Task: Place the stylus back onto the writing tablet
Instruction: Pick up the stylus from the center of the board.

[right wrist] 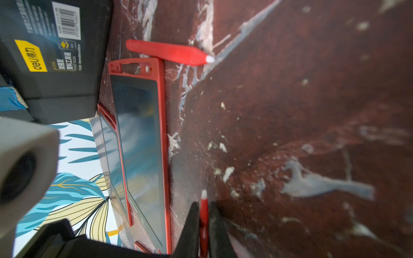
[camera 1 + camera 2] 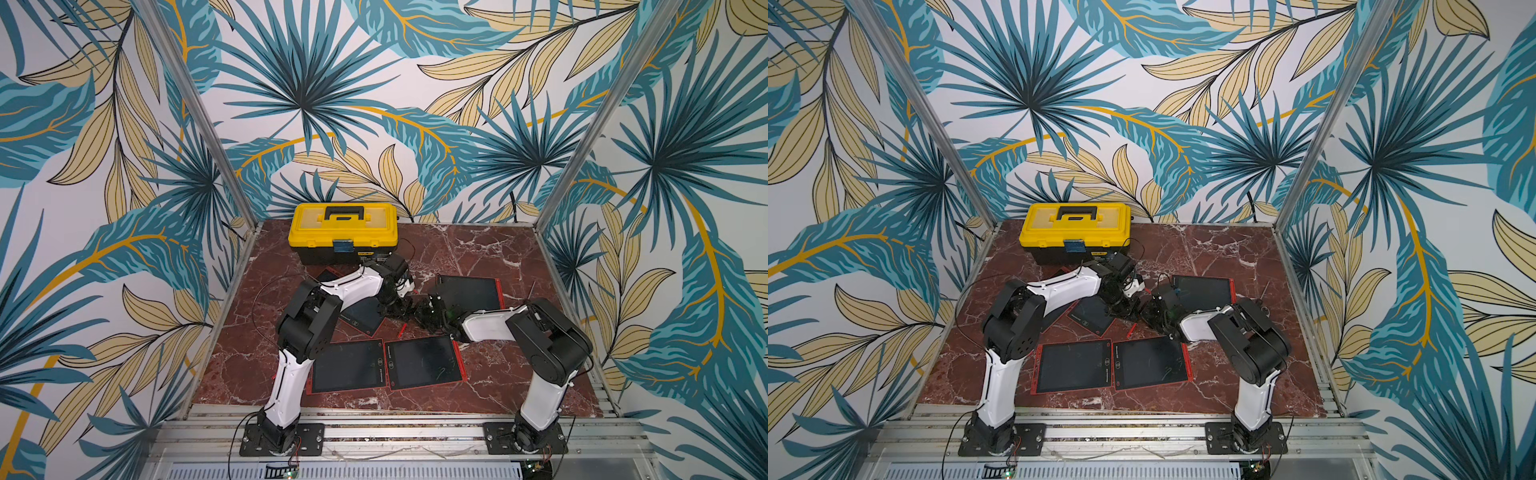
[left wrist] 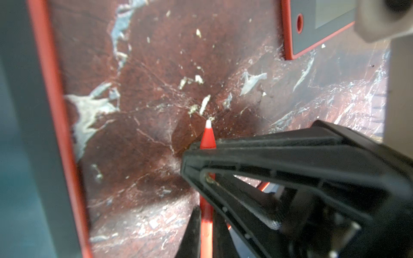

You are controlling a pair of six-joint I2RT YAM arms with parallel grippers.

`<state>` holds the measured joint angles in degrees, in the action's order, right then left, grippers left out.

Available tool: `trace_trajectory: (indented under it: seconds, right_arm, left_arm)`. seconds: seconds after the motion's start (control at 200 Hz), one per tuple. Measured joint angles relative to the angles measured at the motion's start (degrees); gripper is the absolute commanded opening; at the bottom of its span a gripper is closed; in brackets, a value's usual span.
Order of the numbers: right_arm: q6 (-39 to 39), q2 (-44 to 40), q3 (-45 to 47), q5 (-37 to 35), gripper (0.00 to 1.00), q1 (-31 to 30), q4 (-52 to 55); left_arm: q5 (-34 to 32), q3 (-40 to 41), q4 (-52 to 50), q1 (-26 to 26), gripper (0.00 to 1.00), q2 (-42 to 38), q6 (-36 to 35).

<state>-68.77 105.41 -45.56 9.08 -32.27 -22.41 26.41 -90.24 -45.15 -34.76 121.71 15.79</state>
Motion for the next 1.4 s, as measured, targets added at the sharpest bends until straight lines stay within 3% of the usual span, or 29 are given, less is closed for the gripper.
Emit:
trace_trajectory:
  seconds: [0.17, 0.556, 1.081, 1.317, 1.402]
  right_arm:
    - [0.04, -0.02, 0.02, -0.02, 0.02, 0.04, 0.02]
    - [3.32, -2.51, 0.02, -2.05, 0.01, 0.09, 4.72]
    - [19.78, -19.02, -0.81, -9.20, 0.01, 0.11, 26.08]
    - [27.67, -29.51, -2.23, -10.64, 0.01, 0.15, 36.09]
    - [29.55, -33.00, -2.40, -10.80, 0.00, 0.15, 38.88]
  left_arm:
    - [0.04, 0.00, 0.13, 0.00, 0.21, 0.00, 0.02]
    - [0.90, 1.03, 0.37, 0.72, 0.29, -1.84, 0.28]
    - [1.84, 8.24, 0.76, 3.82, 0.33, -16.72, 1.64]
    - [4.61, 11.96, 3.13, 3.85, 0.33, -25.27, 5.55]
    - [5.35, 13.29, 5.07, 3.85, 0.38, -29.40, 7.02]
